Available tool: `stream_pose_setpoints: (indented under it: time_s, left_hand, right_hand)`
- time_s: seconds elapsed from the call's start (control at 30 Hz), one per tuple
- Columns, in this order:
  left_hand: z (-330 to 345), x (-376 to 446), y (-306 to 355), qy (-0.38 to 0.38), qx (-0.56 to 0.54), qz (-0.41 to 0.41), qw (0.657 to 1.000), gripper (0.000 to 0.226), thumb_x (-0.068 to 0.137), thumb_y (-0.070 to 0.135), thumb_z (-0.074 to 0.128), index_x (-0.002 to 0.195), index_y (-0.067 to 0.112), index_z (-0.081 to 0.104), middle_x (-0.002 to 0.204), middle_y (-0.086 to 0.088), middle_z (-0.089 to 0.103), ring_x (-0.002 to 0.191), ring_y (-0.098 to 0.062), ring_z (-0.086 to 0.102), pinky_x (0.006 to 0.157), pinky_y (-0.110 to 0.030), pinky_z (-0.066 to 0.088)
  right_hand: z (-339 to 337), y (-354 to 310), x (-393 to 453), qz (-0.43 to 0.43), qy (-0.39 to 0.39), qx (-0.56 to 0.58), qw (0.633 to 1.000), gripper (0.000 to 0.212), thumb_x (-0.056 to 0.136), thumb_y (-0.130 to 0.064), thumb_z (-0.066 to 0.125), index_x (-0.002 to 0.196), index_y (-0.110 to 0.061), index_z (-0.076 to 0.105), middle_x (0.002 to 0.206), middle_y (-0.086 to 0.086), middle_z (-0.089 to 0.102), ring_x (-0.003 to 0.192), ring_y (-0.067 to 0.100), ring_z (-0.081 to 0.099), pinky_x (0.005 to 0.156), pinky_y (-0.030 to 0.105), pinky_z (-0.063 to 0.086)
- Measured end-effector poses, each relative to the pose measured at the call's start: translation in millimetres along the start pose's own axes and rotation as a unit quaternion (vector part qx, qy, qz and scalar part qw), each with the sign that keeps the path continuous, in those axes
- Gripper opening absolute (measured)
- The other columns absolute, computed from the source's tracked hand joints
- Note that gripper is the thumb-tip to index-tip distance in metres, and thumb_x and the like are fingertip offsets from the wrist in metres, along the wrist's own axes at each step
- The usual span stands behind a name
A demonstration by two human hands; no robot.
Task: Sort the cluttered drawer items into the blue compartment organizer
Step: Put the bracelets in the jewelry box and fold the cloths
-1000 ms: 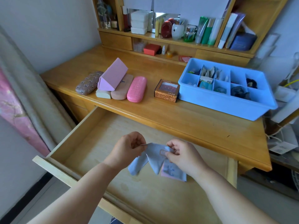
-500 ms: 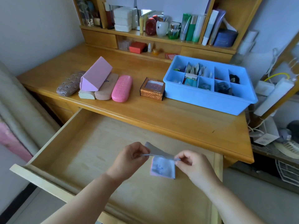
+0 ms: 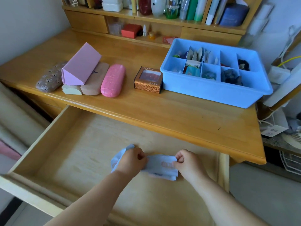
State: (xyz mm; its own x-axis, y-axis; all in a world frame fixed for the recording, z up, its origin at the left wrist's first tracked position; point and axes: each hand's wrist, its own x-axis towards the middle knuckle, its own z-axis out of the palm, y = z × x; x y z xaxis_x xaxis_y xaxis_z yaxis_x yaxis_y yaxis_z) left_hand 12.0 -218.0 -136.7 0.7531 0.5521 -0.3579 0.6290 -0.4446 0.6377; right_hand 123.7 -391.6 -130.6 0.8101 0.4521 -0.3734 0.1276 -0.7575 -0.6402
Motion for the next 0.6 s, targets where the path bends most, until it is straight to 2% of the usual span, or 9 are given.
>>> stream_pose_setpoints:
  time_s: [0.13,0.17,0.23,0.3,0.37,0.43,0.5,0.6]
  left_hand:
    - [9,12,-1,0.007,0.055,0.022,0.998,0.019,0.084,0.024,0.066,0.073,0.028,0.050,0.069,0.008,0.051,0.071,-0.015,0.052,0.058,-0.018,0.029]
    - [9,12,0,0.007,0.068,0.029,0.997,0.011,0.083,0.022,0.066,0.082,0.025,0.055,0.076,0.006,0.054,0.075,-0.015,0.054,0.061,-0.017,0.031]
    - [11,10,1,0.017,0.087,0.049,0.995,0.028,0.080,0.016,0.065,0.108,0.017,0.059,0.099,-0.001,0.057,0.087,-0.019,0.058,0.072,-0.020,0.040]
    - [10,7,4,0.035,0.076,0.120,0.989,0.040,0.079,0.013,0.064,0.118,0.014,0.058,0.114,-0.004,0.053,0.098,-0.021,0.058,0.083,-0.025,0.044]
    - [10,1,14,0.015,0.063,0.204,0.977,0.039,0.078,0.015,0.065,0.117,0.017,0.060,0.115,0.000,0.051,0.103,-0.017,0.054,0.088,-0.021,0.040]
    - [15,-3,24,-0.029,0.095,0.264,0.959,0.038,0.077,0.023,0.065,0.115,0.022,0.061,0.113,0.003,0.052,0.104,-0.015,0.050,0.087,-0.016,0.034]
    - [23,-8,30,-0.032,0.145,0.295,0.944,0.045,0.075,0.036,0.065,0.119,0.027,0.058,0.114,0.007,0.051,0.104,-0.013,0.047,0.082,-0.015,0.030]
    - [31,-20,36,0.021,0.183,0.318,0.930,0.058,0.072,0.045,0.063,0.125,0.026,0.051,0.117,0.009,0.052,0.107,-0.012,0.047,0.088,-0.019,0.033]
  right_hand:
    - [6,3,7,0.044,0.011,-0.037,0.998,0.020,0.075,-0.029,0.072,0.077,-0.024,0.053,0.069,-0.011,0.056,0.072,0.015,0.059,0.064,0.029,0.046]
    - [6,4,6,0.050,0.015,-0.046,0.998,0.021,0.074,-0.032,0.073,0.074,-0.023,0.053,0.069,-0.010,0.057,0.070,0.015,0.059,0.062,0.029,0.045]
    - [4,6,3,0.052,0.027,-0.054,0.997,0.026,0.073,-0.037,0.072,0.068,-0.022,0.053,0.064,-0.009,0.057,0.062,0.013,0.055,0.056,0.027,0.039]
    - [3,7,-3,0.040,0.038,-0.057,0.997,0.027,0.073,-0.039,0.072,0.066,-0.020,0.054,0.059,-0.008,0.057,0.056,0.011,0.051,0.052,0.026,0.035]
    - [2,8,-8,0.021,0.042,-0.050,0.998,0.026,0.075,-0.036,0.070,0.064,-0.020,0.054,0.056,-0.007,0.055,0.054,0.011,0.049,0.052,0.027,0.036]
    - [-1,6,-13,0.008,0.041,-0.034,0.999,0.023,0.076,-0.029,0.067,0.061,-0.021,0.052,0.054,-0.008,0.053,0.053,0.011,0.047,0.053,0.028,0.038]
    - [-5,0,-16,0.019,0.034,0.016,0.999,0.021,0.073,-0.020,0.064,0.057,-0.020,0.050,0.050,-0.009,0.050,0.051,0.012,0.045,0.051,0.027,0.035]
    - [-13,-14,-19,0.083,-0.007,0.207,0.975,0.021,0.075,-0.007,0.060,0.059,-0.018,0.051,0.048,-0.006,0.053,0.046,0.014,0.049,0.048,0.024,0.039]
